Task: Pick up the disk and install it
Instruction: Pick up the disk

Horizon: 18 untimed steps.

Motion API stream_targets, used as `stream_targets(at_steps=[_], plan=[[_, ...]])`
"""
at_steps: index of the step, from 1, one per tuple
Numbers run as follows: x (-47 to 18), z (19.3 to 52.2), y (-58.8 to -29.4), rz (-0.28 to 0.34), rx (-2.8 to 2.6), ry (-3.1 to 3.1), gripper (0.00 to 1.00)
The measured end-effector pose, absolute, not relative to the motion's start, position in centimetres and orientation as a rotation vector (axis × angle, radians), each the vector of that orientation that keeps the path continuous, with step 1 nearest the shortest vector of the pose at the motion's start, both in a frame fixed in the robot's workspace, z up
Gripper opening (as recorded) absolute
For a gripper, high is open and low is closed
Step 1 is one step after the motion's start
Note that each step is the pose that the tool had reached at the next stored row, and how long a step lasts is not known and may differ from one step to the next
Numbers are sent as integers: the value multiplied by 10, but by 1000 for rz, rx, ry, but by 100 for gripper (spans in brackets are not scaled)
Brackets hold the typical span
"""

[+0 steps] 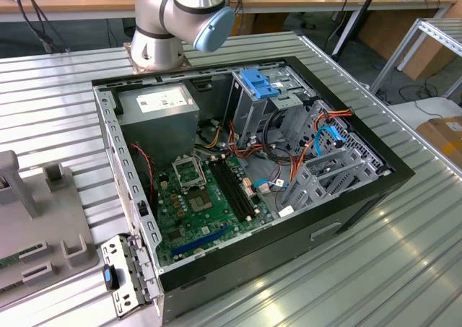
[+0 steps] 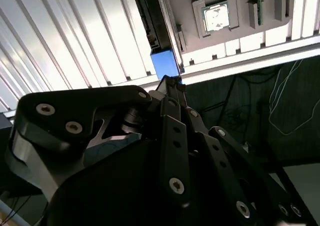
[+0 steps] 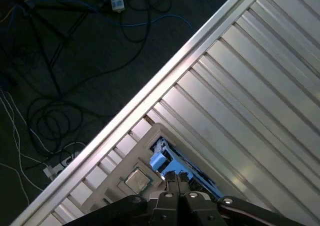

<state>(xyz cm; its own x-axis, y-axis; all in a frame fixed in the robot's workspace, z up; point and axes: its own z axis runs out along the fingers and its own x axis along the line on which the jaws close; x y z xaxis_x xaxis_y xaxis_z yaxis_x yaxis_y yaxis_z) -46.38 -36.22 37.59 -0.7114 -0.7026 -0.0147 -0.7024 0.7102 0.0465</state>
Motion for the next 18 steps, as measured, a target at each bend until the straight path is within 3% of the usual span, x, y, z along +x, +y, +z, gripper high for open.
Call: stream_targets(at_steps=[18], plan=[[-464,375,-362,-75,1471,-2765,11]])
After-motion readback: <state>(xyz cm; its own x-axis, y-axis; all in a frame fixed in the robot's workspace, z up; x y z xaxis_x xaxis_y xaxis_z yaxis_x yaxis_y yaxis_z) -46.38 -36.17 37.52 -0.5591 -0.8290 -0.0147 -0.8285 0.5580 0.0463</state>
